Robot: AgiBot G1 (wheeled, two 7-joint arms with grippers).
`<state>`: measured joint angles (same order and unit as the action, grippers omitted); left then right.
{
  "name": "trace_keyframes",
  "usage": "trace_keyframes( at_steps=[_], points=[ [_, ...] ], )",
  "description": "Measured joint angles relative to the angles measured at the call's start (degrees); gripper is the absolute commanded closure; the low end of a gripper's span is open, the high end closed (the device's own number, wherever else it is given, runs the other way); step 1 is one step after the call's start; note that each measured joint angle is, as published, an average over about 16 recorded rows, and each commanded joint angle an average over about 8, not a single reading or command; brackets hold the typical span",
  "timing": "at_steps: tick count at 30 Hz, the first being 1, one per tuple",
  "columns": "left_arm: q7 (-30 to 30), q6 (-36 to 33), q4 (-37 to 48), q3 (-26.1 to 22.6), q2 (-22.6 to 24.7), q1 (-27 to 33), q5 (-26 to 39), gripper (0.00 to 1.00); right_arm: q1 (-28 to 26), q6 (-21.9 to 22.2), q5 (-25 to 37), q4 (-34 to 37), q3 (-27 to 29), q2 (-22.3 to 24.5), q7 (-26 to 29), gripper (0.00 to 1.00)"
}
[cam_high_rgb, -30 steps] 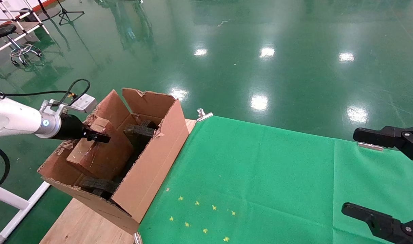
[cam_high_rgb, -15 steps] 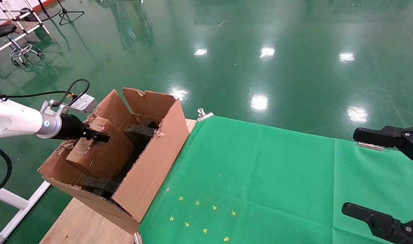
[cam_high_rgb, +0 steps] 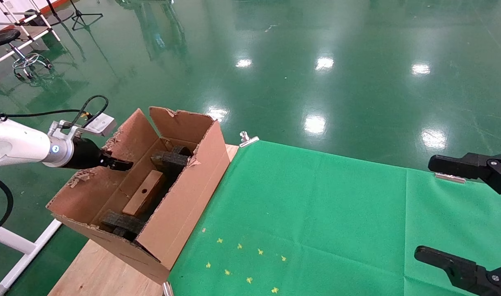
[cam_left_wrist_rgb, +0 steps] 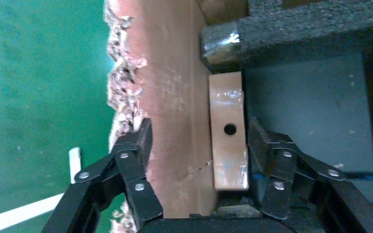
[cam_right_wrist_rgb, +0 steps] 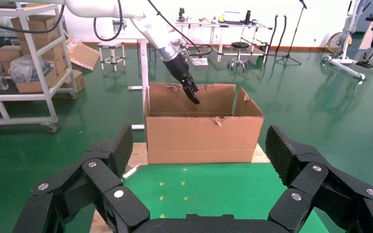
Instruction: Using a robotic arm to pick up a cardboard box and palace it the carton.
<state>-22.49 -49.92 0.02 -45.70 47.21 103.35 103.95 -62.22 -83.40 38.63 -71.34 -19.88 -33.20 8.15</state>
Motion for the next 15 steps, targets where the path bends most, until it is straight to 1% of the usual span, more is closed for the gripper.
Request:
trace_keyframes(
  at_steps=[15],
  points=[
    [3.50,-12.06,-6.83,4.97,-5.15,7.92,-7.49,0.00,0.00,0.01,0.00,0.01,0.00,0.01,0.00,0.00]
  ],
)
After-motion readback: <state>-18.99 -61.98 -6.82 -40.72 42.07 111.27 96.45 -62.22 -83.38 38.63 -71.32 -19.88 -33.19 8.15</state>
